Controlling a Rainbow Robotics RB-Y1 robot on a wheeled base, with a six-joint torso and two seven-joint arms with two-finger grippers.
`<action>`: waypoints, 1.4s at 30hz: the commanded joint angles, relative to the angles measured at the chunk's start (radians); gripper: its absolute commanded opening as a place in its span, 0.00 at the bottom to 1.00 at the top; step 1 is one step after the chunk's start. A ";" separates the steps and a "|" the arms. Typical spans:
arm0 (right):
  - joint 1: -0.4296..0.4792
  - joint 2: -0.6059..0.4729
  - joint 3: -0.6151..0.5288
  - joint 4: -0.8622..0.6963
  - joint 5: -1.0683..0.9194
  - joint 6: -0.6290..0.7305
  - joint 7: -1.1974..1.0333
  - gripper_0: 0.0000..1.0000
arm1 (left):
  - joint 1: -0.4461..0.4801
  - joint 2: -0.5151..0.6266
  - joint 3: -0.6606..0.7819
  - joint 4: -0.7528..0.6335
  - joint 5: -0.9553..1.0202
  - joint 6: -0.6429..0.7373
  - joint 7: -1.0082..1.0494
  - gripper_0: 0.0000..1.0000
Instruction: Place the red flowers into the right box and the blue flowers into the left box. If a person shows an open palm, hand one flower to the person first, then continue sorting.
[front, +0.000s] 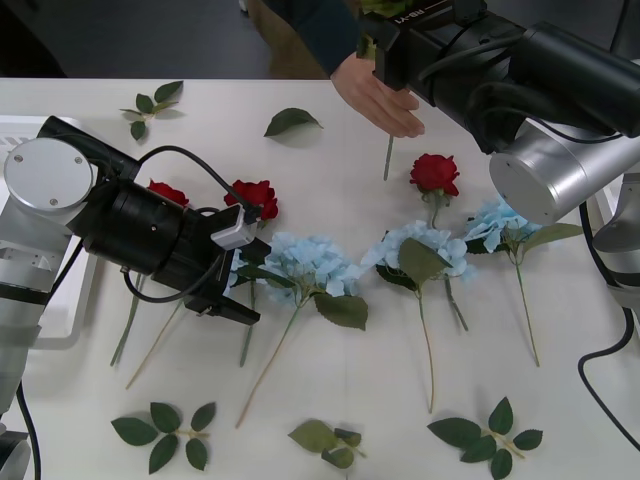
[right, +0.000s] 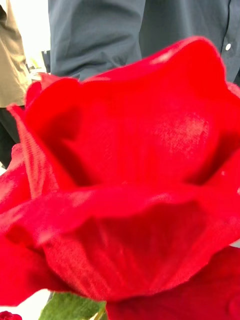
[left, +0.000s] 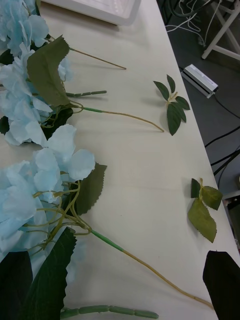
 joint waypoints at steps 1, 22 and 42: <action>-0.032 -0.066 0.004 -0.032 -0.048 -0.012 -0.020 0.95 | -0.026 -0.006 0.011 -0.012 -0.001 0.008 0.050 1.00; 0.534 -0.477 -0.324 -0.384 -0.364 -0.010 -0.052 0.95 | -0.026 -0.006 0.011 -0.012 -0.001 0.008 0.050 1.00; 0.727 -0.533 -0.321 -0.016 -0.615 0.198 -0.046 0.95 | 0.032 -0.029 -0.006 0.024 -0.008 0.008 0.050 1.00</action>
